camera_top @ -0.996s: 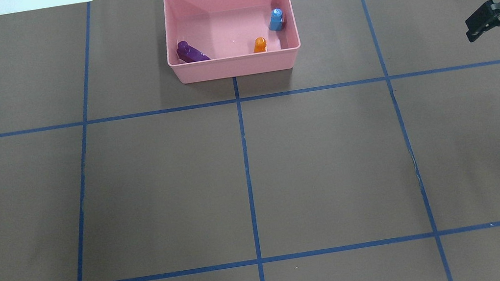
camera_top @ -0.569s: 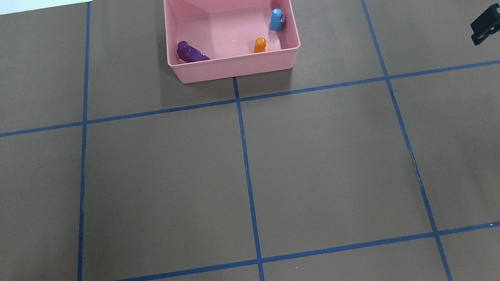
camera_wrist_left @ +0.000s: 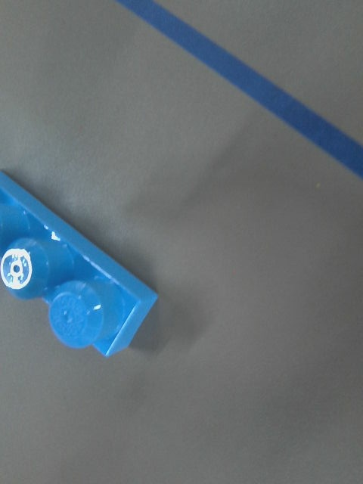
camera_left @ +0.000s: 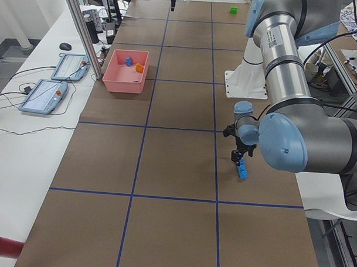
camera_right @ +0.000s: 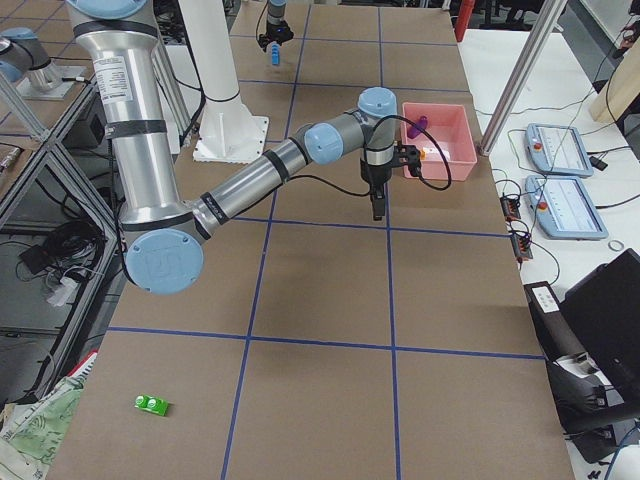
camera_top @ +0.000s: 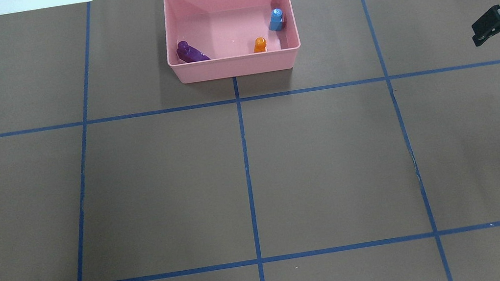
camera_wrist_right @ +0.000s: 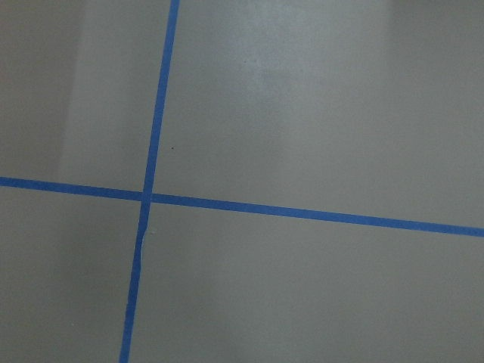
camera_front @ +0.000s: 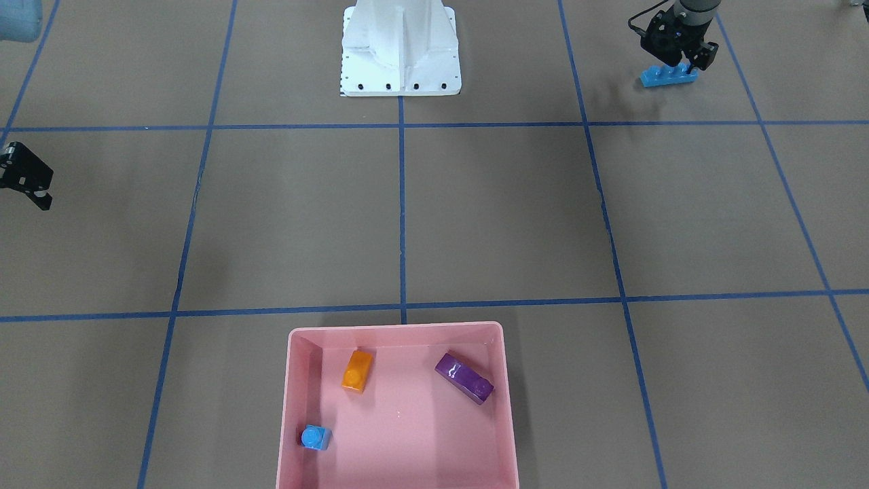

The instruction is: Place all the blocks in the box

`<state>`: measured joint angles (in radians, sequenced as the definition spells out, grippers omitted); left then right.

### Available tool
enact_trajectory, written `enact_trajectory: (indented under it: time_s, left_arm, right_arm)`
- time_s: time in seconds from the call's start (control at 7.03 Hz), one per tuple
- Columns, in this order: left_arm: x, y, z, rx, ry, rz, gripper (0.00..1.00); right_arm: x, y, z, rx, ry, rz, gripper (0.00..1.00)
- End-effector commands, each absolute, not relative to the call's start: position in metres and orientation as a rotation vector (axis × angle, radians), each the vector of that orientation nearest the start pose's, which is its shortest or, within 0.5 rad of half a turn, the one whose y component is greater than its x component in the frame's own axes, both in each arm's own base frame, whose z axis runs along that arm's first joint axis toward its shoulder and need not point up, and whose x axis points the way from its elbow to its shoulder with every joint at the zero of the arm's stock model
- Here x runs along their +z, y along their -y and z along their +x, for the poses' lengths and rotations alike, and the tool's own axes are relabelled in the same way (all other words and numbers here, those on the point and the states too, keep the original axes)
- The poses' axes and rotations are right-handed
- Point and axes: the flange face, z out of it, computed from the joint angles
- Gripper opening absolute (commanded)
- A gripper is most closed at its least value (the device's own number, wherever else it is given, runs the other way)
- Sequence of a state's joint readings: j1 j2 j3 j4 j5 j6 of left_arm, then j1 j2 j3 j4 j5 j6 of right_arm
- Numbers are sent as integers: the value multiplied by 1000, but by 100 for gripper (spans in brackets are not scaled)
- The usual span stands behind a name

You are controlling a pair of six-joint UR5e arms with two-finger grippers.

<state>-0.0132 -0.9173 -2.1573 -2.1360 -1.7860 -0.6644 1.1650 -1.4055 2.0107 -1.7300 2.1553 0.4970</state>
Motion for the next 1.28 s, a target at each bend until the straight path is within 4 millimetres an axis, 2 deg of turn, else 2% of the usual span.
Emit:
enact_trajectory:
  time_s: [0.0, 0.28, 0.57, 0.71, 1.0, 1.14]
  left_arm:
    - [568, 113, 268, 930, -552, 30, 87]
    - [576, 113, 270, 933, -542, 25, 83]
    - [583, 113, 284, 933, -548, 28, 83]
    - [582, 113, 287, 933, -552, 30, 71]
    - [579, 115, 287, 927, -559, 32, 11]
    - [575, 118, 286, 912, -564, 38, 0]
  right_arm:
    - [391, 507, -133, -44, 706, 139, 99]
    - [391, 508, -134, -45, 706, 139, 99]
    - [391, 508, -134, -45, 706, 139, 99]
    - [392, 508, -134, -45, 705, 137, 99]
    - [391, 508, -134, -46, 706, 140, 99]
    - [391, 508, -134, -46, 706, 140, 99]
